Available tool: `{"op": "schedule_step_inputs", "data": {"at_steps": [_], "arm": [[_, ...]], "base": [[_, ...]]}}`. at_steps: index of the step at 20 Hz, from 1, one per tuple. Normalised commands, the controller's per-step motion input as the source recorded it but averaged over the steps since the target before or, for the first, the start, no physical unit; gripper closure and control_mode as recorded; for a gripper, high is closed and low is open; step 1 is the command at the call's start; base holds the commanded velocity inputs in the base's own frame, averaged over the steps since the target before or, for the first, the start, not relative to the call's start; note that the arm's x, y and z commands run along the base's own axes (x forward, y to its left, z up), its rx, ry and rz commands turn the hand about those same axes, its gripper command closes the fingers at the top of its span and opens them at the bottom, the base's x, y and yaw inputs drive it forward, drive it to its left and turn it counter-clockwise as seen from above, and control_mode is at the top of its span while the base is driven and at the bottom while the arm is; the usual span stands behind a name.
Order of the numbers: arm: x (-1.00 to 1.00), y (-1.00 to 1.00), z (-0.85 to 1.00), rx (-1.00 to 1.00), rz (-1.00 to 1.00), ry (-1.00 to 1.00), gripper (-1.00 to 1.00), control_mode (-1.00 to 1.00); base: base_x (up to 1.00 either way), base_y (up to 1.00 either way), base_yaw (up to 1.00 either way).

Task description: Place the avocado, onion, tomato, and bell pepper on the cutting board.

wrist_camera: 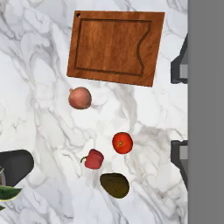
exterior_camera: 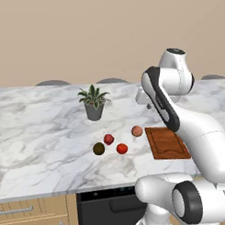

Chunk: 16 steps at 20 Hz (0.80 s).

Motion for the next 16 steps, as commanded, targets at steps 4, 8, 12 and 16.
{"op": "schedule_step_inputs", "data": {"at_steps": [4,8,12,16], "arm": [[0.00,0.00,-0.03,-0.01,0.00,0.00,-1.00,-1.00],[0.00,0.00,-0.23,-0.02,0.00,0.00,-1.00,-1.00],[0.11,0.00,-0.33,-0.02,0.00,0.04,-1.00,-1.00],[0.19,-0.01,-0.34,0.00,0.00,0.02,-1.00,-1.00]], "base": [[0.00,0.00,0.00],[0.00,0.00,0.00],[0.00,0.00,0.00],[0.00,0.00,0.00]]}}
